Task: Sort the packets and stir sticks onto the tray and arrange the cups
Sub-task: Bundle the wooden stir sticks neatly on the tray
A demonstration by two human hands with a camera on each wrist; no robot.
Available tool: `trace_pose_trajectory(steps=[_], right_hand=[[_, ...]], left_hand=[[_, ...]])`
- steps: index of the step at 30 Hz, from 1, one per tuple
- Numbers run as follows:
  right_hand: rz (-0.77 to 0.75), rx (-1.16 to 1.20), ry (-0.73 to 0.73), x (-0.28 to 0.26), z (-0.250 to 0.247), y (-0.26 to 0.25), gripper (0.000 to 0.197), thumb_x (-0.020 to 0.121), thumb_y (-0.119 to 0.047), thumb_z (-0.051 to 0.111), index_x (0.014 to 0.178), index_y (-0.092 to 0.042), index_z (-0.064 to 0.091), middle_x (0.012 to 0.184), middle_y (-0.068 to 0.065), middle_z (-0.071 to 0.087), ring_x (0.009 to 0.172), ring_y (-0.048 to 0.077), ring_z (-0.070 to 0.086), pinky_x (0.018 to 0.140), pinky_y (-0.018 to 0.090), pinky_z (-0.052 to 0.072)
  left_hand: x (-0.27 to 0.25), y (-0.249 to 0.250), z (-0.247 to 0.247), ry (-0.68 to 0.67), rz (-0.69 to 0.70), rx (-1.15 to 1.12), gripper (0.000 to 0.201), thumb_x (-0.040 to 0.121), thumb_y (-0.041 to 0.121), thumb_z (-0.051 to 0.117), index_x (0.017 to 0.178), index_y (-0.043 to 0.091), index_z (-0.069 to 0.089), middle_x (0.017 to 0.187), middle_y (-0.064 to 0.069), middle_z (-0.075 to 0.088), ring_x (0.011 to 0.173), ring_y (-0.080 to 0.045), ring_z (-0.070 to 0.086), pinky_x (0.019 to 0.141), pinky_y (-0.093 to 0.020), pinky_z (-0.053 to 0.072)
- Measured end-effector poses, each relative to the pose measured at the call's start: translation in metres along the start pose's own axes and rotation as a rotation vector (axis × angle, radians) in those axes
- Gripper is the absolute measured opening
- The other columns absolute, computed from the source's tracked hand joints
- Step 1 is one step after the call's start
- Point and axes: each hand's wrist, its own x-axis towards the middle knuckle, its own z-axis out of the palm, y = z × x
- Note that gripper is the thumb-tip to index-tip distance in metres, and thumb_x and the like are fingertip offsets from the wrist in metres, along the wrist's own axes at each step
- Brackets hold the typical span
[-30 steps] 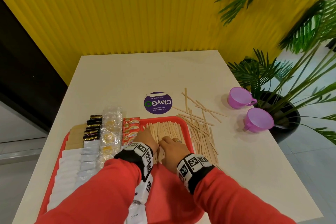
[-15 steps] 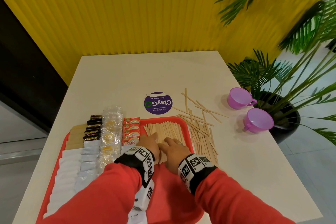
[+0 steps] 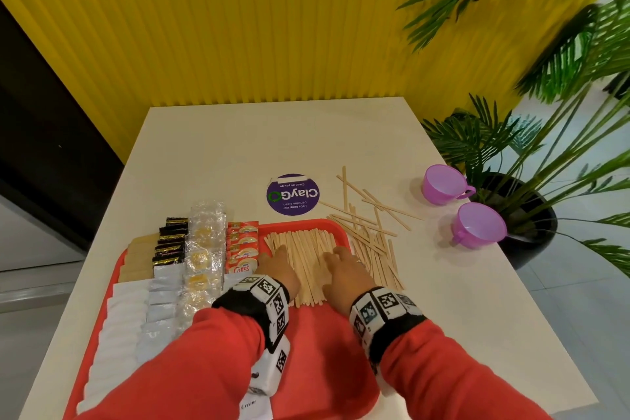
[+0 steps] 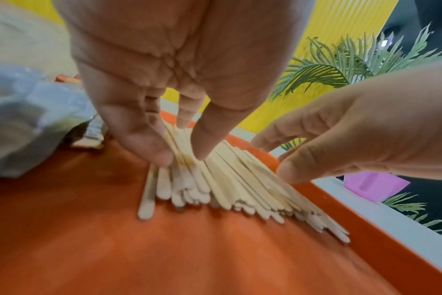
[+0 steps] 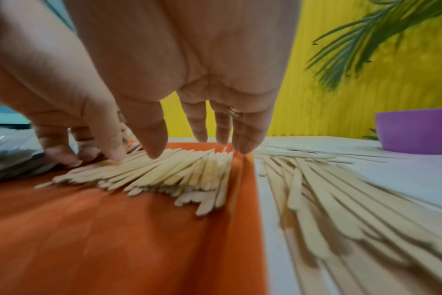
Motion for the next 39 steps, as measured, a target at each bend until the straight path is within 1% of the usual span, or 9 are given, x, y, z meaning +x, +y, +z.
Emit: trace_pose_trajectory(steps=[5,9,12,14,17,19,23,31,39], right_hand=[[0.245,0.124,0.092,-0.008,-0.023,0.040,0.043,0.083,-0.011,0.049,0.126,-0.015,0.046,0.127,0.008,0.045,0.113,0.029,0.050,0.094,0.035,0.044],[0.383,0.031,-0.053,-0.028,-0.041,0.080,0.032,0.079,-0.027,0.063,0.104,-0.015,0.046,0.110,0.005,0.056,0.096,0.021,0.054,0.077,0.029,0.043],[0.417,-0.017,-0.231,-0.046,-0.046,0.100,0.059,0.068,-0.045,0.077,0.110,-0.017,0.047,0.112,0.001,0.058,0.097,0.018,0.051,0.083,0.029,0.043],[0.427,-0.047,-0.308,-0.054,-0.044,0.108,0.063,0.063,-0.047,0.080,0.110,-0.019,0.049,0.116,0.000,0.059,0.107,0.020,0.054,0.084,0.029,0.042],[0.428,-0.178,-0.354,-0.059,-0.038,0.115,0.062,0.068,-0.040,0.080,0.116,-0.013,0.052,0.120,0.004,0.060,0.111,0.023,0.057,0.086,0.031,0.044],[0.411,-0.278,-0.329,-0.062,-0.036,0.118,0.046,0.080,-0.024,0.071,0.119,-0.007,0.055,0.123,0.010,0.060,0.113,0.025,0.058,0.091,0.032,0.046],[0.401,-0.343,-0.282,-0.067,-0.037,0.132,0.029,0.089,-0.007,0.052,0.118,-0.003,0.057,0.123,0.013,0.060,0.113,0.027,0.058,0.093,0.032,0.046],[0.407,-0.316,-0.189,-0.065,-0.056,0.162,0.027,0.087,-0.009,0.054,0.113,-0.006,0.059,0.118,0.011,0.062,0.110,0.028,0.060,0.088,0.032,0.047],[0.361,-0.103,-0.118,-0.031,-0.059,0.165,0.025,0.086,-0.009,0.052,0.110,-0.005,0.059,0.116,0.011,0.062,0.107,0.027,0.060,0.081,0.028,0.047]], left_hand=[[-0.008,0.015,-0.001,0.088,0.076,-0.074,0.066,0.085,0.011,0.049,0.145,0.019,0.024,0.145,-0.013,0.023,0.123,-0.034,0.045,0.098,-0.038,0.045],[-0.017,0.040,0.009,0.102,0.188,-0.118,0.064,0.083,0.009,0.050,0.143,0.021,0.030,0.139,-0.008,0.029,0.113,-0.029,0.053,0.087,-0.037,0.051],[-0.023,0.060,0.020,0.081,0.291,-0.091,0.054,0.084,0.011,0.053,0.135,0.019,0.041,0.132,-0.006,0.035,0.106,-0.026,0.055,0.083,-0.033,0.051],[-0.026,0.071,0.027,0.060,0.337,-0.043,0.048,0.085,0.014,0.055,0.131,0.017,0.045,0.129,-0.006,0.039,0.105,-0.025,0.055,0.081,-0.030,0.047],[-0.030,0.086,0.038,0.016,0.370,0.010,0.046,0.085,0.014,0.057,0.130,0.016,0.048,0.132,-0.007,0.042,0.107,-0.026,0.056,0.082,-0.029,0.047],[-0.032,0.094,0.043,-0.003,0.378,0.025,0.043,0.085,0.010,0.055,0.127,0.013,0.051,0.130,-0.008,0.047,0.106,-0.026,0.057,0.082,-0.030,0.049],[-0.031,0.104,0.054,-0.022,0.353,-0.022,0.047,0.085,0.012,0.054,0.132,0.014,0.046,0.134,-0.007,0.043,0.109,-0.025,0.056,0.077,-0.026,0.046],[-0.027,0.128,0.063,-0.009,0.186,-0.397,0.063,0.084,0.007,0.049,0.144,0.011,0.031,0.138,-0.014,0.041,0.109,-0.032,0.058,0.085,-0.035,0.053],[-0.016,0.147,0.072,0.004,0.046,-0.473,0.069,0.085,0.011,0.047,0.148,0.012,0.019,0.145,-0.014,0.034,0.127,-0.033,0.042,0.102,-0.042,0.042]])
